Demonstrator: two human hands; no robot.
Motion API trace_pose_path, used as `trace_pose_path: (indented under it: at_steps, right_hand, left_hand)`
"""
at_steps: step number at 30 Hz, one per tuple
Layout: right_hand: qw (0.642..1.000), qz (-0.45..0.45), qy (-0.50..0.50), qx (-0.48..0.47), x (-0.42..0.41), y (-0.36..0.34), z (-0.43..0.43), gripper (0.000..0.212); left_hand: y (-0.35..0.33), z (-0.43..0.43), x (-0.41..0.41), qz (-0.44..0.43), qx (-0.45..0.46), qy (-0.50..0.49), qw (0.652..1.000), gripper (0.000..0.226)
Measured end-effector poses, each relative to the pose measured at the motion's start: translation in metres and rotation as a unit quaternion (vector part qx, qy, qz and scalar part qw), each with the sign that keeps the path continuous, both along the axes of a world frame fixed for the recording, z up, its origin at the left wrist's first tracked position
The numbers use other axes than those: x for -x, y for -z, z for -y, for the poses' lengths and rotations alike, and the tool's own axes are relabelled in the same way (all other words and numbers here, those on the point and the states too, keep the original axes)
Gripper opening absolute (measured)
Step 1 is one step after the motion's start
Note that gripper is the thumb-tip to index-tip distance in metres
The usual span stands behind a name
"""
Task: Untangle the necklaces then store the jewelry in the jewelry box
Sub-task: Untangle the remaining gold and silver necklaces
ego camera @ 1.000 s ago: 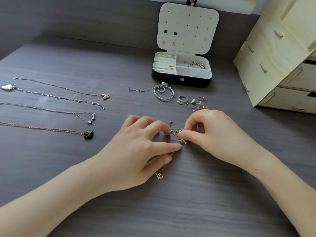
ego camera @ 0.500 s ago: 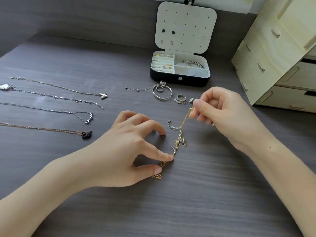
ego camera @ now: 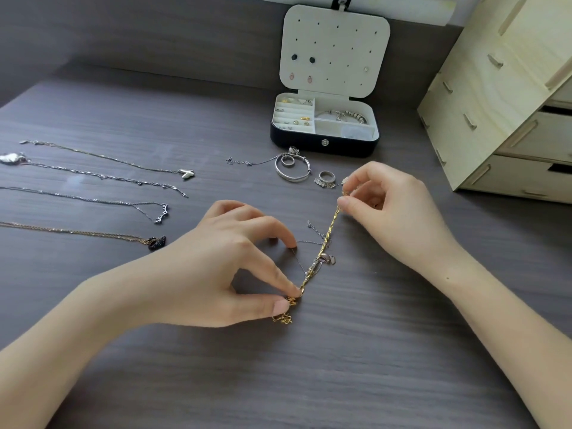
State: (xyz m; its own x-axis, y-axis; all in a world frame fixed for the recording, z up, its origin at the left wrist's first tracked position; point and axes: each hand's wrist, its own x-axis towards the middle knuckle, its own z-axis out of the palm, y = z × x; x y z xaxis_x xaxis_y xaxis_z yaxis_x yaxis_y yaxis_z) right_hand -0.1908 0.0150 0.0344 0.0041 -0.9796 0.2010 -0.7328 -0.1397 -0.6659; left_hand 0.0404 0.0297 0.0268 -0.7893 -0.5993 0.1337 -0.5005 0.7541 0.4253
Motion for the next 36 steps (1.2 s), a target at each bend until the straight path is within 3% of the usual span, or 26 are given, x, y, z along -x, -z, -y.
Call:
trace_pose_path:
  at_steps: [5,9,11,18,25,29,32,36]
  right_hand:
    - [0.989,-0.136,-0.036,0.054,-0.001,-0.002,-0.008,0.011]
    - [0.973,-0.173,-0.135,0.071,-0.002,0.001,-0.01,0.004]
    - [0.963,-0.195,-0.168,0.078,-0.004,0.003,-0.011,0.005]
    - [0.947,-0.22,-0.203,0.115,-0.004,0.006,-0.013,0.008]
    - [0.933,-0.249,-0.235,0.107,-0.006,0.008,-0.013,0.023]
    - [0.933,-0.244,-0.254,0.077,-0.004,0.009,-0.015,0.026]
    - [0.929,-0.252,-0.264,0.058,0.0,0.011,-0.015,0.017]
    - [0.937,-0.212,-0.275,0.027,0.006,0.008,-0.017,0.014]
  left_hand:
    - [-0.002,0.003,0.003,-0.044,-0.003,-0.027,0.999,0.027]
    - [-0.004,0.012,0.017,-0.092,0.007,-0.144,0.985,0.017]
    - [-0.006,0.016,0.028,-0.054,0.026,-0.178,0.982,0.01]
    - [-0.01,0.028,0.061,0.086,0.014,-0.15,0.985,0.009]
    - [0.001,0.022,0.065,0.168,0.113,-0.142,0.969,0.016]
    - [0.001,0.022,0.061,0.017,-0.003,-0.196,0.98,0.006]
    - [0.0,0.025,0.055,-0.074,-0.097,-0.227,0.966,0.018]
    - [0.003,0.03,0.049,-0.151,-0.148,-0.267,0.94,0.026]
